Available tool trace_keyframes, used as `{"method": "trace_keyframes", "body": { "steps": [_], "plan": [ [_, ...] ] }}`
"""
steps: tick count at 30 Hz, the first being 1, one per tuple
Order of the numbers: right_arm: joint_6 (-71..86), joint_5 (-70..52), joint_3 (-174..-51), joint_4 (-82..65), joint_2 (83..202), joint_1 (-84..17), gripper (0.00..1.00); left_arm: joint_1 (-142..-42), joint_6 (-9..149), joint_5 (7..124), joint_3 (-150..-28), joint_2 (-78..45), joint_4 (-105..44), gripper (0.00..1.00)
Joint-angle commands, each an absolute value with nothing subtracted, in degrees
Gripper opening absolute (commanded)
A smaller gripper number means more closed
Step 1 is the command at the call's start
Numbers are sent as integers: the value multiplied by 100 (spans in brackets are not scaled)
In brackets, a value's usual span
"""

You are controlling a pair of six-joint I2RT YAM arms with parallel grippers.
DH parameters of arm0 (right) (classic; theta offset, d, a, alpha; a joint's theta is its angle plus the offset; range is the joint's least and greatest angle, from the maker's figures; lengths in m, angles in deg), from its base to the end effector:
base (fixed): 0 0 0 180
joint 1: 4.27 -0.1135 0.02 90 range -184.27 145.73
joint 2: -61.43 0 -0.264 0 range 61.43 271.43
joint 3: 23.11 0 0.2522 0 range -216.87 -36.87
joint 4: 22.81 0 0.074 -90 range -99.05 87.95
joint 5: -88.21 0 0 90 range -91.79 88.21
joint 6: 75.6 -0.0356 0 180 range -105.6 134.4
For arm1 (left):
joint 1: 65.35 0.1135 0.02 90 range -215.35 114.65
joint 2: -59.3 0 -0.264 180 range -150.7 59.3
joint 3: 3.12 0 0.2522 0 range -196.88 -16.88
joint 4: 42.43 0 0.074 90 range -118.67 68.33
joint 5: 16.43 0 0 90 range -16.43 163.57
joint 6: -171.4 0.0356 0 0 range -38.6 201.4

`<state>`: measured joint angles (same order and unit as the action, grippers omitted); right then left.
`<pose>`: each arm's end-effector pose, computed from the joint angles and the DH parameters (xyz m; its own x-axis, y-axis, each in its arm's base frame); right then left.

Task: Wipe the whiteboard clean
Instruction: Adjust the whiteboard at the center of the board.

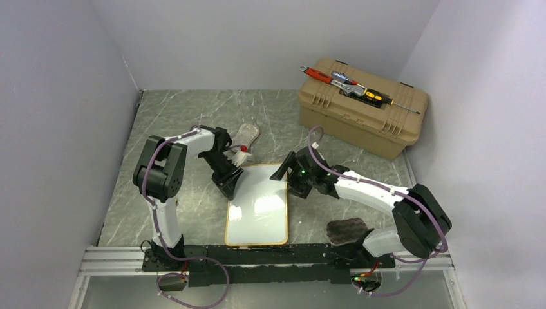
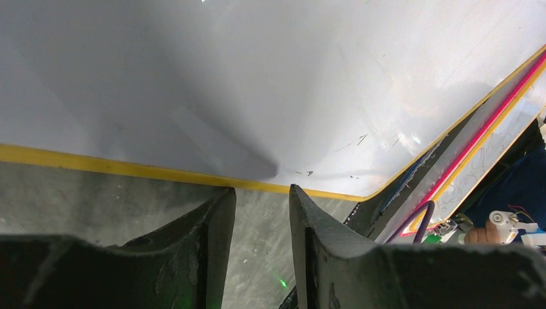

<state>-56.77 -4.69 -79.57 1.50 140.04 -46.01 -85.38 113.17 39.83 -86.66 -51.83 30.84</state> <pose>0.2054 0.1857 0.1978 -0.8285 0.5276 -0.1876 0.2890 0.6898 0.6638 0.2931 -0.1279 0.1412 -0.6862 0.7162 -0.1270 0.6444 0.5176 -0.5629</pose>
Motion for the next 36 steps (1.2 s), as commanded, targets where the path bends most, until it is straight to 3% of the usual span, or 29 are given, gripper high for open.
{"method": "trace_keyframes", "body": {
  "steps": [1,13,27,31,36],
  "plan": [
    [-6082,-848,-7923,-394,13803,-4701,88,-8871,11324,2951,-9125,-5389,2204,42],
    [-5969,-705,-7678,-40,13389,-4497,88,-9066,11325,3125,-9506,-5671,2261,39],
    [-4493,-197,-6687,589,13699,-3752,90,-8862,11258,3428,-9172,-5629,2081,39],
    [-4544,-465,-6334,-172,13802,-3751,90,-8821,11269,3400,-9153,-5631,2097,39],
    [-5078,-1505,-6002,-2024,14263,-3811,81,-8820,11287,3361,-9086,-5651,2078,37]
  ]
}}
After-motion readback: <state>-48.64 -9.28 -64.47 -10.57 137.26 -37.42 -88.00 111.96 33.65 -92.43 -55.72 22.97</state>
